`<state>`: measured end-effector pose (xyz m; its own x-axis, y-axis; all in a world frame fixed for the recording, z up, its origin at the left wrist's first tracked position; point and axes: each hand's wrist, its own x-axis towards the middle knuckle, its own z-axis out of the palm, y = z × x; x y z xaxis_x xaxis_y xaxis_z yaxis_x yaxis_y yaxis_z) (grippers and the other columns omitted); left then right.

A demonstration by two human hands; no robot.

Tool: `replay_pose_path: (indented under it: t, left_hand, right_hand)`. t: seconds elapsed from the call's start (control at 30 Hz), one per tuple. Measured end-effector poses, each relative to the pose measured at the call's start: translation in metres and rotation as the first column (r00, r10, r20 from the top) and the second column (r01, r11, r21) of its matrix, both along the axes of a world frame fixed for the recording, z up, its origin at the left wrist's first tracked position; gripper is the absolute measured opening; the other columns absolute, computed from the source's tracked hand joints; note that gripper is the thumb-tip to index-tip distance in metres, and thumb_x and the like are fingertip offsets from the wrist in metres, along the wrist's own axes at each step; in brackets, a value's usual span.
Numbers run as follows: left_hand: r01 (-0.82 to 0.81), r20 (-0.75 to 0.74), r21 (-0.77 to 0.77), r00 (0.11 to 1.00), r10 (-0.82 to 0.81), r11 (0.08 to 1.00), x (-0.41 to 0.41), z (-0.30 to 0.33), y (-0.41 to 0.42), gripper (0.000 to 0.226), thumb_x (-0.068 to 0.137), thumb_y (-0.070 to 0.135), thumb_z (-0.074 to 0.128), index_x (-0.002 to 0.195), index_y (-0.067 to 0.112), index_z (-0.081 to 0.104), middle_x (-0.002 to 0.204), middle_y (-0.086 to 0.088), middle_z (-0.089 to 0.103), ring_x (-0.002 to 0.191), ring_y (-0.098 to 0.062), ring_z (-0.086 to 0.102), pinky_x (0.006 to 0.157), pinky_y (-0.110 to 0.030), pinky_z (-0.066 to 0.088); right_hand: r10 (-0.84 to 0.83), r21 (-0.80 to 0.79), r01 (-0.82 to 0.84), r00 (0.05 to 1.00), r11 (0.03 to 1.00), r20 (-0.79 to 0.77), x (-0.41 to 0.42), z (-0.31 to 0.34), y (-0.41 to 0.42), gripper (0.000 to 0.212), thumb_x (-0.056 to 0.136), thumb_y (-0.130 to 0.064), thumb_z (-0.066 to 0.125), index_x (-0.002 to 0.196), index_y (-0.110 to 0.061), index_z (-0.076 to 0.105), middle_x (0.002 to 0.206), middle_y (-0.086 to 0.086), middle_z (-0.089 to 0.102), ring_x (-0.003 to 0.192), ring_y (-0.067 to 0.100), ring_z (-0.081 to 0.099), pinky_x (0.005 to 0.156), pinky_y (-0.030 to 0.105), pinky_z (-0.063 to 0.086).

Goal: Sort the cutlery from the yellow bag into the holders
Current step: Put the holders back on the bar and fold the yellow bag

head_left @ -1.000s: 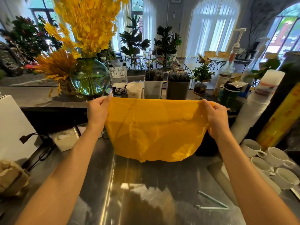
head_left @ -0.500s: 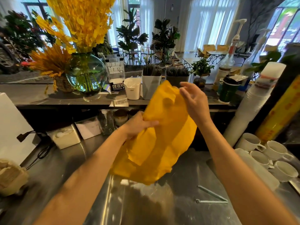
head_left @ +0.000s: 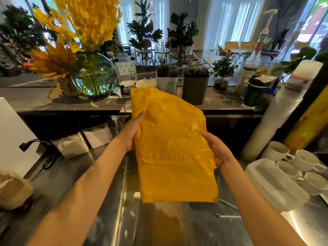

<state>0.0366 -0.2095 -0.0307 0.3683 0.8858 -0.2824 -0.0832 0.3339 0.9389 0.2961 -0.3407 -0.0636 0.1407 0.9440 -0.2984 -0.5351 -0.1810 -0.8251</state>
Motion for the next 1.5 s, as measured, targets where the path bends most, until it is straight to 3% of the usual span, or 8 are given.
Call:
replay_pose_path:
  t: [0.13, 0.3, 0.43, 0.6, 0.73, 0.93, 1.1, 1.5]
  left_hand:
    - [-0.027, -0.118, 0.038, 0.993, 0.031, 0.999, -0.007, -0.025, 0.005, 0.034, 0.087, 0.043, 0.068, 0.116, 0.027, 0.059, 0.113, -0.004, 0.069, 0.103, -0.024, 0.065, 0.077, -0.039, 0.051]
    - [-0.054, -0.152, -0.138, 0.988, 0.033, 0.989, -0.015, -0.096, 0.000, 0.076, 0.068, 0.062, 0.079, 0.129, 0.023, 0.057, 0.122, -0.004, 0.068, 0.111, -0.026, 0.064, 0.096, -0.046, 0.050]
    - [-0.149, -0.257, -0.246, 0.963, 0.084, 0.958, -0.013, -0.157, -0.020, 0.033, 0.087, 0.033, 0.074, 0.109, 0.009, 0.066, 0.102, -0.013, 0.071, 0.092, -0.026, 0.066, 0.086, -0.040, 0.054]
    - [-0.172, -0.456, 0.156, 0.861, 0.225, 0.973, -0.017, -0.225, -0.037, 0.030, 0.096, 0.019, 0.064, 0.067, 0.010, 0.060, 0.066, -0.009, 0.054, 0.068, -0.019, 0.046, 0.062, -0.033, 0.035]
    - [-0.047, -0.696, 0.232, 0.689, 0.200, 0.971, -0.032, -0.311, -0.045, 0.016, 0.097, 0.029, 0.061, 0.083, 0.020, 0.060, 0.077, -0.006, 0.066, 0.072, -0.025, 0.062, 0.065, -0.043, 0.051]
    - [0.490, -0.821, 0.535, 0.493, 0.287, 0.689, 0.011, -0.310, -0.102, 0.051, 0.095, 0.041, 0.045, 0.139, 0.016, 0.053, 0.141, -0.012, 0.055, 0.130, -0.030, 0.051, 0.103, -0.050, 0.046]
    - [0.740, -0.962, 0.266, 0.242, 0.125, 0.618, 0.029, -0.349, -0.095, 0.064, 0.094, 0.056, 0.028, 0.153, 0.031, 0.034, 0.162, -0.005, 0.028, 0.152, -0.028, 0.019, 0.122, -0.053, 0.011]
    - [0.805, -0.934, 0.342, 0.350, 0.078, 0.485, 0.057, -0.337, -0.094, 0.071, 0.090, 0.063, 0.037, 0.152, 0.027, 0.037, 0.161, -0.006, 0.031, 0.150, -0.026, 0.024, 0.121, -0.055, 0.014]
  right_hand:
    - [-0.088, 0.003, 0.091, 0.955, 0.996, 0.282, 0.012, -0.009, 0.010, 0.034, 0.097, -0.023, 0.061, 0.129, -0.012, 0.061, 0.119, 0.015, 0.071, 0.105, 0.034, 0.070, 0.086, 0.050, 0.058]
    - [-0.134, -0.071, 0.203, 0.831, 0.977, 0.540, 0.010, -0.062, 0.012, 0.024, 0.105, -0.032, 0.050, 0.118, -0.017, 0.063, 0.111, 0.010, 0.070, 0.101, 0.029, 0.069, 0.091, 0.050, 0.056]
    - [-0.226, -0.029, 0.291, 0.798, 0.956, 0.558, 0.017, -0.121, -0.006, 0.019, 0.104, -0.028, 0.052, 0.101, -0.015, 0.065, 0.098, 0.009, 0.071, 0.088, 0.023, 0.069, 0.078, 0.042, 0.055]
    - [-0.229, -0.067, 0.368, 0.701, 0.927, 0.675, 0.007, -0.181, -0.025, 0.027, 0.091, -0.039, 0.052, 0.078, -0.016, 0.051, 0.073, 0.003, 0.054, 0.066, 0.016, 0.049, 0.061, 0.035, 0.039]
    - [-0.024, -0.286, 0.365, 0.653, 0.886, 0.757, 0.009, -0.230, -0.029, 0.044, 0.101, -0.042, 0.051, 0.125, -0.005, 0.055, 0.120, 0.011, 0.061, 0.107, 0.024, 0.056, 0.088, 0.040, 0.044]
    - [0.138, -0.146, 0.087, 0.090, 0.985, 0.986, -0.020, -0.277, -0.037, 0.067, 0.098, -0.050, 0.034, 0.146, -0.005, 0.048, 0.144, 0.019, 0.052, 0.135, 0.040, 0.045, 0.112, 0.049, 0.036]
    - [0.328, -0.377, -0.140, -0.282, 0.916, 0.902, -0.026, -0.332, -0.051, 0.066, 0.104, -0.058, 0.016, 0.150, -0.020, 0.044, 0.155, 0.008, 0.043, 0.146, 0.030, 0.033, 0.121, 0.041, 0.009]
    - [0.117, -0.137, -0.081, -0.219, 0.987, 0.969, -0.006, -0.324, 0.015, 0.060, 0.100, -0.049, 0.025, 0.152, -0.023, 0.041, 0.161, 0.005, 0.031, 0.152, 0.027, 0.021, 0.124, 0.045, 0.012]
